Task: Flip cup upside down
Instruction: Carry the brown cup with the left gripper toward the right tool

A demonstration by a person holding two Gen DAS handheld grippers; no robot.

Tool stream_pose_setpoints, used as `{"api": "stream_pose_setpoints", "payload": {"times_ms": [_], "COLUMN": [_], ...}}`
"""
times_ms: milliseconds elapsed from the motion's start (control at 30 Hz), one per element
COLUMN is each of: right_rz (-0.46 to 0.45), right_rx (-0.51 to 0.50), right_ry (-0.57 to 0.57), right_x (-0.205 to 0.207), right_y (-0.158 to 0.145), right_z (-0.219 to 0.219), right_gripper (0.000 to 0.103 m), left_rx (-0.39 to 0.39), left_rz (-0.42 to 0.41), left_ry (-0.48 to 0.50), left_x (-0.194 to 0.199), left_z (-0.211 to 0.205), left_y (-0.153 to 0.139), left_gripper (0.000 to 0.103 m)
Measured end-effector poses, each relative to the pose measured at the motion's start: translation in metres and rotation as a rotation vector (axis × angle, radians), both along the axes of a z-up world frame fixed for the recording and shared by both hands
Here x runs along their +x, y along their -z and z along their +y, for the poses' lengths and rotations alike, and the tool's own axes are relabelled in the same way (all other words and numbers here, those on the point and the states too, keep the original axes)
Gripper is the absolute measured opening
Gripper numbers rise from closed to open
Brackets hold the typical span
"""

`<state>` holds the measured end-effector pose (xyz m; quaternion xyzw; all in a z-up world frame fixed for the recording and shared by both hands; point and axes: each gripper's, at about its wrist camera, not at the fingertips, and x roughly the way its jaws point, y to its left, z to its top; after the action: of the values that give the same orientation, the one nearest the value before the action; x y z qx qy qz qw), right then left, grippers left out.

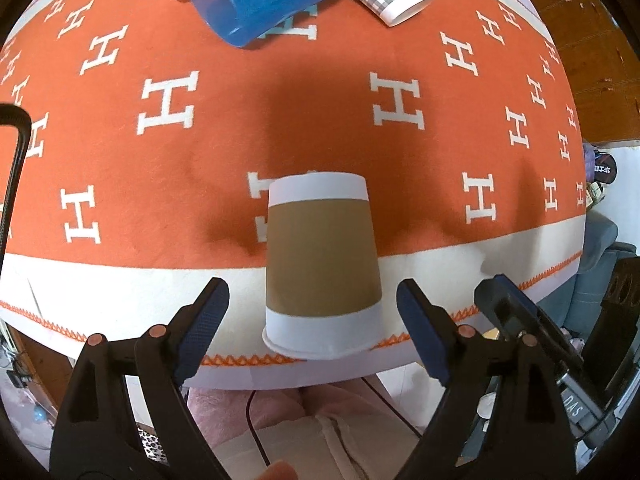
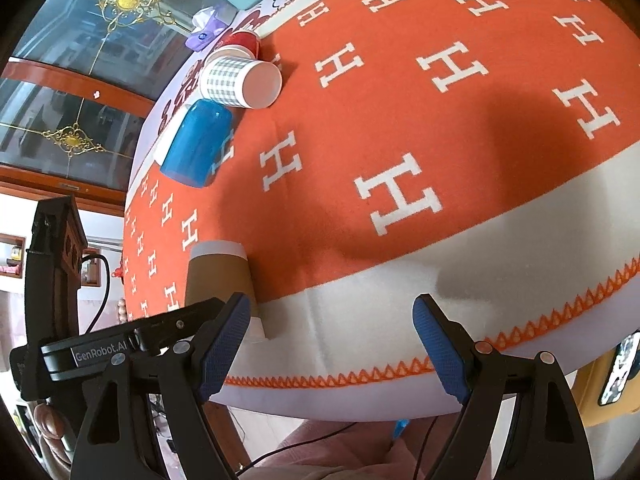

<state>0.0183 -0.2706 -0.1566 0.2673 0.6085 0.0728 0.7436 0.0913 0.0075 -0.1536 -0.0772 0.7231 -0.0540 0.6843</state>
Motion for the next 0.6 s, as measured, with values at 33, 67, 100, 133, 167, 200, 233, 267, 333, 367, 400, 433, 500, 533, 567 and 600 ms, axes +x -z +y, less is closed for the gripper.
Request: {"api": "stream_pose_setpoints", "payload": {"times_ms": [33, 67, 100, 133, 167, 200, 233, 267, 333, 367, 400, 433, 500, 533, 567, 600], "right_rz": [-0.002, -0.004, -0.007, -0.01, -0.012, -0.015, -0.019, -0.023, -0.029, -0.031, -0.032, -0.033, -0.038, -0.038, -0.038, -0.037], "right_rx": [0.001, 0.002, 0.003, 0.004, 0.004, 0.005, 0.006, 0.006, 0.009, 0.014, 0.017, 0.019, 0.019, 0.021, 0.026, 0.031], "right_ry": [-0.001, -0.003, -0.004, -0.006, -0.009, -0.011, -0.014, -0.018, -0.026, -0.031, -0.035, -0.041, -0.057, -0.065, -0.075, -0.085], "right_x": [0.0, 0.0, 0.0, 0.0, 0.0, 0.0, 0.0, 0.0, 0.0, 0.001, 0.001, 0.001, 0.002, 0.002, 0.003, 0.004], "right_y": [-0.001, -0.003, -0.004, -0.006, -0.008, -0.01, -0.012, -0.014, -0.018, -0.02, -0.022, -0.023, -0.027, -0.028, -0.03, -0.031], "right_z": [0.0, 0.001, 0.002, 0.003, 0.004, 0.005, 0.006, 0.007, 0.01, 0.012, 0.014, 0.016, 0.021, 0.024, 0.027, 0.03], "right_gripper": [0.085, 0.085, 0.085, 0.085, 0.085, 0.085, 0.085, 0.085, 0.085, 0.085, 0.085, 0.085, 0.085, 0.085, 0.085, 0.085], "left_rx": [0.001, 0.0, -0.004, -0.007, -0.01, -0.014, -0.018, -0.02, -0.026, -0.028, -0.03, -0.031, -0.036, -0.037, -0.038, -0.039], "left_rz": [-0.002, -0.003, -0.005, -0.008, -0.012, -0.017, -0.025, -0.032, -0.05, -0.058, -0.068, -0.074, -0.089, -0.099, -0.108, -0.117], "left_ry": [0.003, 0.005, 0.007, 0.008, 0.007, 0.008, 0.009, 0.01, 0.013, 0.014, 0.015, 0.015, 0.014, 0.011, 0.006, 0.001], "left_x": [-0.002, -0.003, -0.004, -0.008, -0.009, -0.011, -0.012, -0.014, -0.017, -0.018, -0.02, -0.021, -0.025, -0.027, -0.029, -0.03], "left_z": [0.001, 0.003, 0.004, 0.006, 0.008, 0.01, 0.012, 0.013, 0.016, 0.017, 0.02, 0.021, 0.026, 0.03, 0.033, 0.037], "left_y": [-0.001, -0.003, -0.006, -0.007, -0.01, -0.014, -0.018, -0.022, -0.031, -0.035, -0.04, -0.042, -0.049, -0.052, -0.055, -0.058], "left_gripper": [0.084, 0.084, 0.084, 0.084, 0.084, 0.084, 0.084, 0.084, 0.084, 0.084, 0.084, 0.084, 0.084, 0.084, 0.084, 0.084]}}
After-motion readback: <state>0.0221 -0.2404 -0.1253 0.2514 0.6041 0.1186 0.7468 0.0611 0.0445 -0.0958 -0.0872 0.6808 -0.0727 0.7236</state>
